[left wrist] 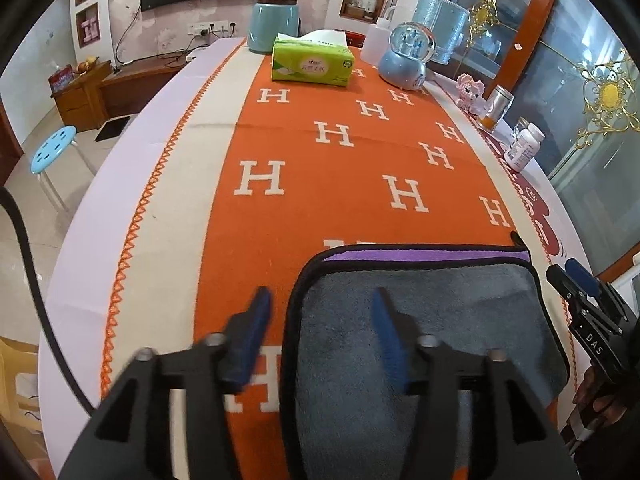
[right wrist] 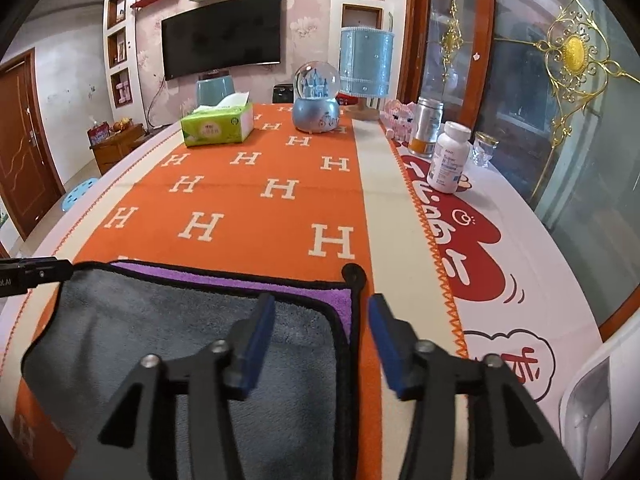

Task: Fold towel

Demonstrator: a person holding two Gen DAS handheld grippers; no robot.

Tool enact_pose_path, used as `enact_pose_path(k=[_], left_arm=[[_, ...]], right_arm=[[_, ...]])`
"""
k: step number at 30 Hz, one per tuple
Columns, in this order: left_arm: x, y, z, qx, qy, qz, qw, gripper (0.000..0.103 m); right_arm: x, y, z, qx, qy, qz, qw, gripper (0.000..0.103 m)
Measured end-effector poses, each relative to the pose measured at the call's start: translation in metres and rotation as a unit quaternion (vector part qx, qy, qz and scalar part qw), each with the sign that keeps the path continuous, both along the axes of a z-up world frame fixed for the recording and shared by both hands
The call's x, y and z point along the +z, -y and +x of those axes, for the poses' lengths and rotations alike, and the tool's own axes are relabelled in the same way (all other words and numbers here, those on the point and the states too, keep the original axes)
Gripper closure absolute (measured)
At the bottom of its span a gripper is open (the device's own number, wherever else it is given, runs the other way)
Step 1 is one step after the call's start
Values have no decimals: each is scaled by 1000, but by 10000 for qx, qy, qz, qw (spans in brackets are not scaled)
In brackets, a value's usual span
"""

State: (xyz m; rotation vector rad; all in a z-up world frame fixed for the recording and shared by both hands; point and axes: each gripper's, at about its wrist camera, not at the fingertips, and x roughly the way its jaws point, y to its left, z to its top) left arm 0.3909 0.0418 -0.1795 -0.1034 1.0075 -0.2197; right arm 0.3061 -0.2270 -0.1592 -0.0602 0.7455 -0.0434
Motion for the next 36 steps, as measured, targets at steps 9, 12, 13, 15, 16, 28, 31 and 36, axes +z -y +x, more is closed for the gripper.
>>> enact_pose_path(k=[9,12,13,15,16,28,31,36], left_arm=[[32,4,-31,73,49,109,9999,35],[45,8,-45,26,112,229,9997,30],[51,10,-52,8,148,285,9995,29],[60,13,-63,-2,201,373,9991,26],[66,14,-71,-1,222,428,9988,24],[99,10,-164,164,328,602,9975,18],[106,8,-192,305,384,680,9965,16],[116,7,-235,540,449,751,9947,10]], right_arm=[[31,-1,-27,50,216,125,9997,39],[43,-1,-41,74,278,151,9995,39],[45,0,-45,73,285,161,9994,38],[51,0,-56,52,277,198,9994,36],[54,1,-61,16,249,202,9995,36],[78,12,-149,-223,-54,605,9979,22],[79,12,-174,-249,-191,686,9971,13],[79,11,-210,-251,-447,887,9947,6]])
